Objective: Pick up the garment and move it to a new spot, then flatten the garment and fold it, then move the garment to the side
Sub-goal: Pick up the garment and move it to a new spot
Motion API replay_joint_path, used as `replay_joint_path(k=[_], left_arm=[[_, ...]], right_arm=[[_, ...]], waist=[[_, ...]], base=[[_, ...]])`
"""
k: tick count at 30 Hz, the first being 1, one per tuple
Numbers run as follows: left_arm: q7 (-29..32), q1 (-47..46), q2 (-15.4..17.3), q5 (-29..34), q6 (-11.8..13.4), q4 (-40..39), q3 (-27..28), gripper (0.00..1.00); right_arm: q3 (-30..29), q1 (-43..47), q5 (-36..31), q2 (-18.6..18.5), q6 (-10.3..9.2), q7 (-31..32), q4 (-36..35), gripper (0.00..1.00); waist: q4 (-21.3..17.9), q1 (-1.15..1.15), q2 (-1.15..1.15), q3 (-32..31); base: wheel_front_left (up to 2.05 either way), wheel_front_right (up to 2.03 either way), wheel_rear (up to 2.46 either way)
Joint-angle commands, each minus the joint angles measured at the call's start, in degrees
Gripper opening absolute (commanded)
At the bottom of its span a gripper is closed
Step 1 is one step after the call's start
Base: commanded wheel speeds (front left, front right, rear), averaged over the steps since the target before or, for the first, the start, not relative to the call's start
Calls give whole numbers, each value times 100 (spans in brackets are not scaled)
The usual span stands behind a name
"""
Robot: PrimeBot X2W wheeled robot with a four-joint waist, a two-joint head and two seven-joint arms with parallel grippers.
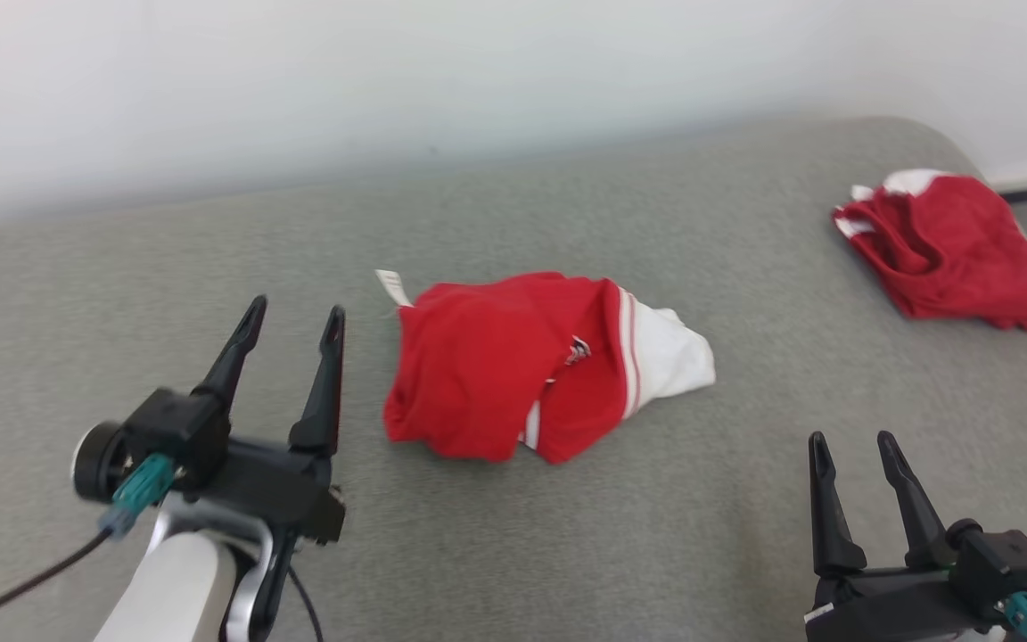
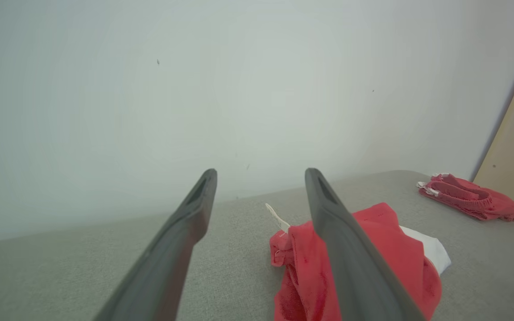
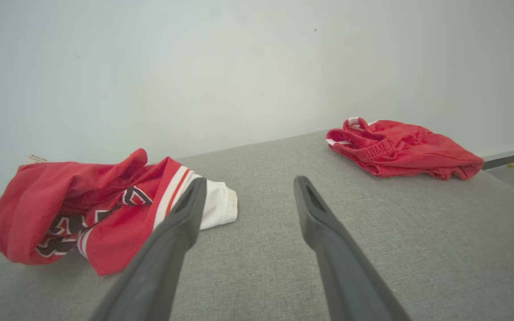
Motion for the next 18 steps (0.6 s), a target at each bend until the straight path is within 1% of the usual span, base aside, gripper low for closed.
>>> replay_joint_path(k=[1,9,13,18], left_arm=[[-34,130,30,-26,17,-42,15,100],[-193,850,355,-134,210,-457,303,100],[-276,1248,476,-149,299,-648,452,100],[-361,1738,525,-152,364,-871,551,100]], right_arm=[[-20,83,-54,-24,-11,14,-36,100],[-91,295,-86,-22,-11,169,-238,100],[-116,389,-76,-27,-12,219,-295,100],[-145,512,-78,-25,-11,257,-385,100]], waist=[[357,0,0,-291],[803,0,0,-537],[911,0,0,-634],[990,0,0,-702]], base=[[0,0,0],[0,0,0],[0,0,0],[0,0,0]])
